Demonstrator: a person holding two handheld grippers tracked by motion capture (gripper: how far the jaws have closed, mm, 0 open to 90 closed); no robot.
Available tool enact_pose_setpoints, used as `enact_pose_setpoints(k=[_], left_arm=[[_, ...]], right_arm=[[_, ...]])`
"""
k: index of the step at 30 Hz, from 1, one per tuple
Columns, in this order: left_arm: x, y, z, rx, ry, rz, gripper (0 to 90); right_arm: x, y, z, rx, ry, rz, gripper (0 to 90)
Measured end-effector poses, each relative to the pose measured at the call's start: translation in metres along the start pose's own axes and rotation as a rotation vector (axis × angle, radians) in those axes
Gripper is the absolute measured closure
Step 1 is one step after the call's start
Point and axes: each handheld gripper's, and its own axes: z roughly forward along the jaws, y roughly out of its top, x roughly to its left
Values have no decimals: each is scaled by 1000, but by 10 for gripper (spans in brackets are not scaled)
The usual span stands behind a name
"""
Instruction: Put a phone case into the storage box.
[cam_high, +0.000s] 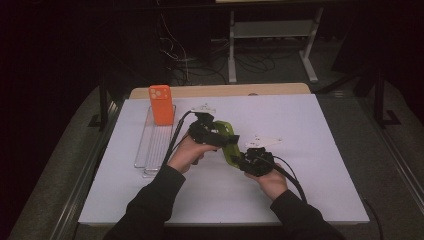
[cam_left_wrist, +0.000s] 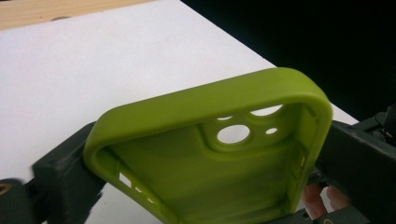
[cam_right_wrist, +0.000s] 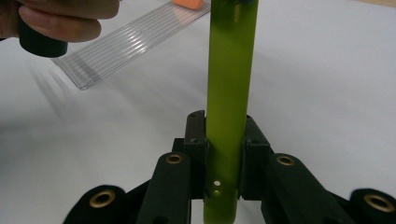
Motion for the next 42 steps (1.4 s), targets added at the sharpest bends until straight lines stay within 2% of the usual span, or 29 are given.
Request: enact_pose_setpoints(k=[3, 7, 11, 22, 24, 26, 28, 33, 36, 39, 41, 42], left_arm=[[1, 0, 0, -3, 10, 1, 57], [0, 0, -1, -20, 0, -1, 90], [1, 1, -1, -40, -36, -16, 127], [0, 2, -2, -37, -31, -3, 140], [0, 3, -3, -30, -29, 6, 142], [0, 2, -3, -22, -17, 22, 143], [1, 2, -2, -28, -16, 10, 143], [5, 5, -7, -29, -2, 15, 143], [7, 8, -13, -29, 17, 10, 143], [11, 13, -19, -22, 34, 10, 143], [13, 17, -24, -14, 48, 15, 143], [14, 19, -26, -16, 55, 14, 143]], right_arm=[[1, -1, 0, 7, -3, 6, 757], [1, -3, 1, 7, -3, 3, 757], [1, -4, 0, 14, -9, -8, 756], [0, -3, 2, 16, -18, -23, 748], [0, -3, 2, 20, -16, -21, 704], [-1, -2, 1, 20, -18, -21, 611], [-3, -2, 0, 25, -15, -19, 569], [-8, -1, -5, 24, -21, -24, 434], [-11, -1, -9, 46, -14, -23, 337], [-15, -2, -13, 74, -13, -44, 257], [-18, -3, -15, 72, 4, -33, 206], [-19, -4, -16, 68, -3, -31, 177]])
